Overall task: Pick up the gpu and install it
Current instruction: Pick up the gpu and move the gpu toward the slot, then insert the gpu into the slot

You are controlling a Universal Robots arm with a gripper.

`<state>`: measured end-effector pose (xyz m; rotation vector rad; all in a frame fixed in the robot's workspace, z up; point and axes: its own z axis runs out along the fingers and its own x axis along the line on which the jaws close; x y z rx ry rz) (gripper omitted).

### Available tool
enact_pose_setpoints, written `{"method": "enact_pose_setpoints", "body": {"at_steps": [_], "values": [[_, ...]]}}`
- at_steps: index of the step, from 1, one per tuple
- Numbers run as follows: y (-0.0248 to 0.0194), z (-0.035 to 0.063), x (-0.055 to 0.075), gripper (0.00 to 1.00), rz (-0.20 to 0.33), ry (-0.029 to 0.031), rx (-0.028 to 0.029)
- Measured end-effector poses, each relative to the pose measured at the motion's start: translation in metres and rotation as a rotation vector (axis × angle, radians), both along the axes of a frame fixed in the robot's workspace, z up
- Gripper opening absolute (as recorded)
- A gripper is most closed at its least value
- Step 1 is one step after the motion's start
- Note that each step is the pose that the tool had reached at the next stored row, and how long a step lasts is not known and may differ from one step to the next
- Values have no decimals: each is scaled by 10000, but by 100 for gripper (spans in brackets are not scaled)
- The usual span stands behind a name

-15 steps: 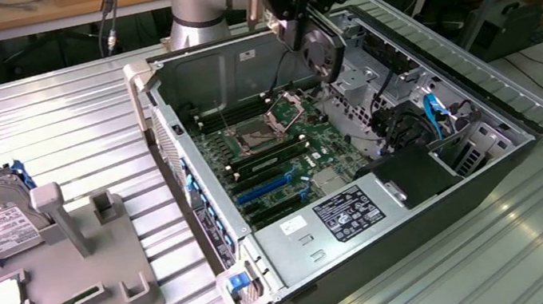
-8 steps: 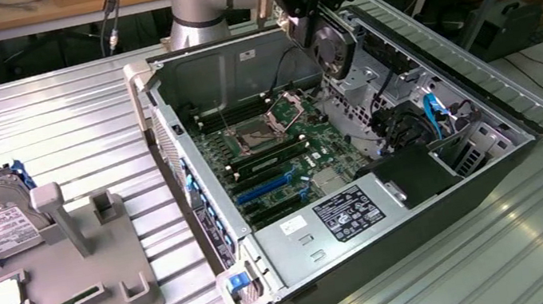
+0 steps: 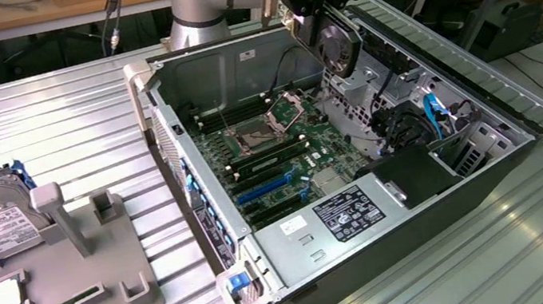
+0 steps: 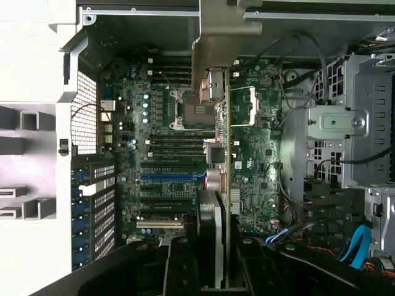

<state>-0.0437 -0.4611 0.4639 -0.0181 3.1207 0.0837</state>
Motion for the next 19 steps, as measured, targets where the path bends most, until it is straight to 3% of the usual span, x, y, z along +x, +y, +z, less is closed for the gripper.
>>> {"method": "enact_pose_setpoints", "body": {"at_steps": [9,19], "values": [[0,0,0,28,23,0,0],[0,0,0,28,484,0,1]]}}
